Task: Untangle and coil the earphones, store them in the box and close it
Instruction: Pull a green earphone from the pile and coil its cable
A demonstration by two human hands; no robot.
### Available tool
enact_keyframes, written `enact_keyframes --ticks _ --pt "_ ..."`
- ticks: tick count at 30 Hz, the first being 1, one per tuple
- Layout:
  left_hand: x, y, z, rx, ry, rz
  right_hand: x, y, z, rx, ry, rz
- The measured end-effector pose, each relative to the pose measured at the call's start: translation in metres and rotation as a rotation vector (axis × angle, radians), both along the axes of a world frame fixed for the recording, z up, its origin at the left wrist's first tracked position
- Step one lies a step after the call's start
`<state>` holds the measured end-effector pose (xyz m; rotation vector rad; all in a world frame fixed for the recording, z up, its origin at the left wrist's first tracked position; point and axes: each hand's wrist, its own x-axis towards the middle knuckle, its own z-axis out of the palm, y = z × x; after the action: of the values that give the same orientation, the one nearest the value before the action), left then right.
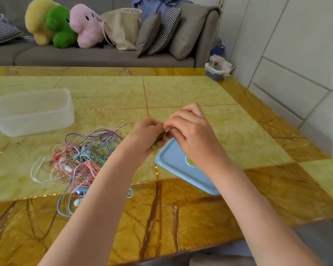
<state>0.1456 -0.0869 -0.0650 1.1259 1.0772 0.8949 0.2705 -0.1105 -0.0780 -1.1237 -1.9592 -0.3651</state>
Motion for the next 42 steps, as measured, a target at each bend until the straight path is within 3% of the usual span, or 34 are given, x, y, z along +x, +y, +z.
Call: enact_keyframes --ticks 4,8,12,16,23,27,31,37,39,42 --pt "-0.009 0.0 0.004 0.011 0.149 -0.162 0.002 -0.008 0.004 -0.237 0.176 0.029" --pt "-0.009 -0.002 0.007 0.064 0.131 -0.224 0.004 -0.015 0.009 -0.567 0.542 0.056" --pt "-0.007 -0.004 0.006 0.135 0.135 -0.243 0.004 -0.015 0.012 -0.77 0.831 0.072" --pt "-0.005 -0.005 0.005 0.177 0.092 -0.242 0.003 -0.013 0.017 -0.746 0.944 0.041" --pt "-0.006 -0.004 0.005 0.035 -0.156 -0.231 0.003 -0.015 0.024 -0.646 0.993 0.072" --pt "0.0 -0.005 0.004 0.017 -0.207 -0.086 0.005 -0.013 0.016 -0.59 1.095 -0.011" --pt "0.006 -0.003 0.002 0.11 -0.142 0.053 0.005 -0.008 0.012 -0.431 0.889 -0.151" --pt "0.011 -0.004 0.001 0.156 -0.118 0.159 -0.003 -0.007 0.006 -0.036 0.25 -0.359" --pt "0.012 -0.004 0.001 0.162 -0.113 0.18 -0.005 -0.007 0.004 0.03 0.164 -0.402" --pt "0.011 -0.001 -0.001 0.231 -0.074 0.2 -0.007 -0.005 0.004 0.018 0.219 -0.372"
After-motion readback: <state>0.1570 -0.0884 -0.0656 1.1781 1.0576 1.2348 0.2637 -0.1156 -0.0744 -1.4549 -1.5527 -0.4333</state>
